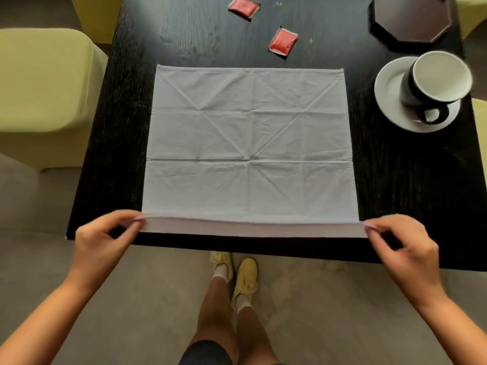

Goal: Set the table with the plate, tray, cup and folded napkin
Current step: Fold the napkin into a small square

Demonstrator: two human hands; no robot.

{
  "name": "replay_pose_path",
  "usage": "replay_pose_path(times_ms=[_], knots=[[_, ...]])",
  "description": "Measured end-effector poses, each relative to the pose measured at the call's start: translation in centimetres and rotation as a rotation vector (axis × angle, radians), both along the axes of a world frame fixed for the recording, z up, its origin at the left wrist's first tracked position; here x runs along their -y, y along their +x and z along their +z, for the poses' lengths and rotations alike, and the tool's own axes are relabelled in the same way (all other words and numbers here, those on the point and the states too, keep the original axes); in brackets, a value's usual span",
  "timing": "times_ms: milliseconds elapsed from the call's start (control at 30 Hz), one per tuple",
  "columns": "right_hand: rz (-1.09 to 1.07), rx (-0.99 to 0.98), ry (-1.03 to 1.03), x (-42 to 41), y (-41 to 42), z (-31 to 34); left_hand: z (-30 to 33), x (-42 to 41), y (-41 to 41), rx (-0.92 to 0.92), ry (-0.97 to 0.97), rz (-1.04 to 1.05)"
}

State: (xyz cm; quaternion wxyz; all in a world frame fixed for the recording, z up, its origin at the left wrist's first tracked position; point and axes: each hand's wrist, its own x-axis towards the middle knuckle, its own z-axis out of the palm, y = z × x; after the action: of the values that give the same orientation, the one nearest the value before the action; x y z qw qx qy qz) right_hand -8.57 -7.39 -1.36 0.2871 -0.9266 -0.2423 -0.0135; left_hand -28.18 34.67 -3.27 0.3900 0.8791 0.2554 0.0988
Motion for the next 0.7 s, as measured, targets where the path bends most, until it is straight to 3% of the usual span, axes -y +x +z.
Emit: replay_pose_path(times_ms=[300,500,700], knots=[[-0.287,-0.163,0.258,-7.9,12.3,0.6,-0.3,-4.4,12.4,0.246,-0.148,0.224],[-0.346,-0.210,0.304,-10.9,18.1,-1.8,-1.4,-8.0,18.9,0.217,-0.125,0.219],[-0.443,-0.216,0.251,-13.7,22.6,-3.6,-2.6,-10.7,23.8,0.135,0.025,0.180]])
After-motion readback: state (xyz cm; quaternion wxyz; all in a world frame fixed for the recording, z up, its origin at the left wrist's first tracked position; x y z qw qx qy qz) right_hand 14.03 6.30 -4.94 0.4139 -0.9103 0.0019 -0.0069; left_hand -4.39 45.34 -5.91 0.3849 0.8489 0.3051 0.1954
